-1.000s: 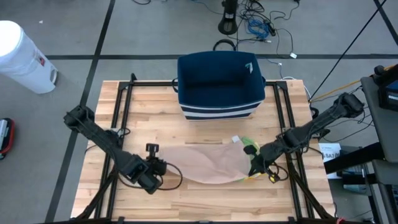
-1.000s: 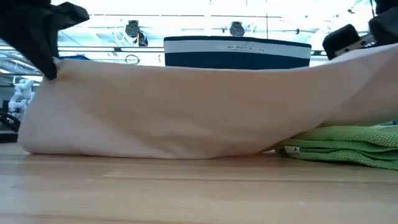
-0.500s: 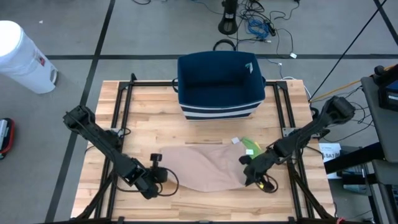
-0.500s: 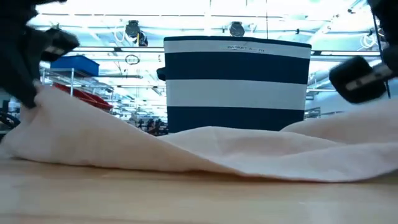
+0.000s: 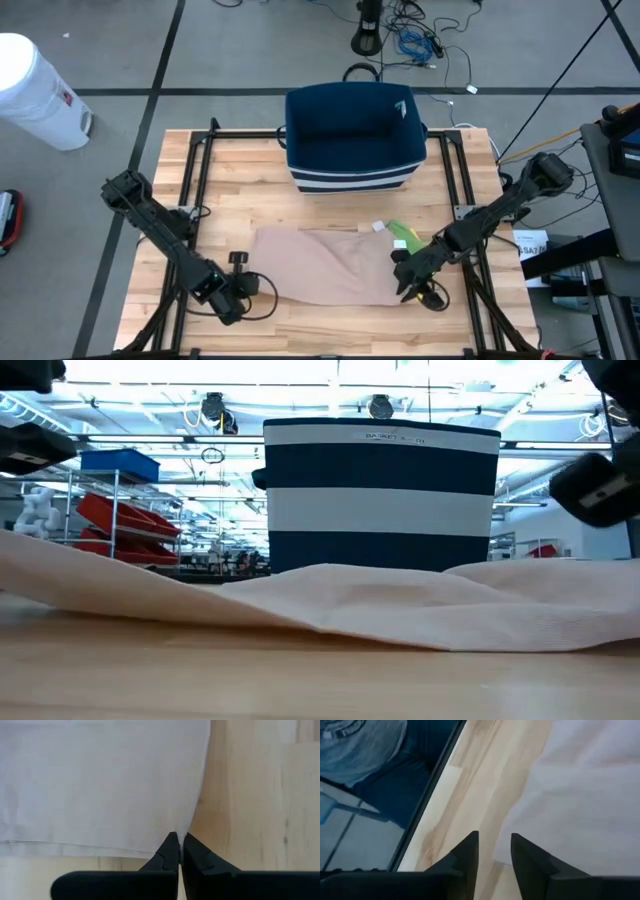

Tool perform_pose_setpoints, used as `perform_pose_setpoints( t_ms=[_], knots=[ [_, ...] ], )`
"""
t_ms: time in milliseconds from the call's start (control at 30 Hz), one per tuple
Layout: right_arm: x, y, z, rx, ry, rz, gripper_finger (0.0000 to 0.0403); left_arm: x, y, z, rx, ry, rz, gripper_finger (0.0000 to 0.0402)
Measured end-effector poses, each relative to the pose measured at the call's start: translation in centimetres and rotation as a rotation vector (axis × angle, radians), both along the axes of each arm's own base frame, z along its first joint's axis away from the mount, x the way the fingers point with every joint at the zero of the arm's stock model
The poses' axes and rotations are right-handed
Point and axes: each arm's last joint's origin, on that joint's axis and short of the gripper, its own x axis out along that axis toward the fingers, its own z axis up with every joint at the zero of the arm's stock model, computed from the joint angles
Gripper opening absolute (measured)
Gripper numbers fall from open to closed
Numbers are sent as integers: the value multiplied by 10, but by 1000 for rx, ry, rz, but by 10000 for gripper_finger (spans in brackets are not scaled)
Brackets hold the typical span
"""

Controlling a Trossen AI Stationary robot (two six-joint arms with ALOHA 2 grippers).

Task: Fold towel
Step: Fold the light brown towel

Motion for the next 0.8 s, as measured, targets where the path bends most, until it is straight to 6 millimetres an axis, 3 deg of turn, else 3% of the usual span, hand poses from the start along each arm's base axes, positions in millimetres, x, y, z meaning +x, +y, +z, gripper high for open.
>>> perform_pose_setpoints(
  t_ms=[167, 333, 433, 800],
  knots=[
    [-6, -14, 18, -105, -127, -114, 120, -4, -3, 0, -8, 9, -8, 1],
    [-11, -39, 30, -318, -237, -381, 116, -5, -2, -1, 2, 22, -7, 1],
    [-9, -48, 35, -338, -261, -420, 115, -5, -2, -1, 2, 22, -8, 1],
    [-1, -75, 14, -456, -82, -514, 115, -3, -5, -11, 38, 52, -16, 5]
  ],
)
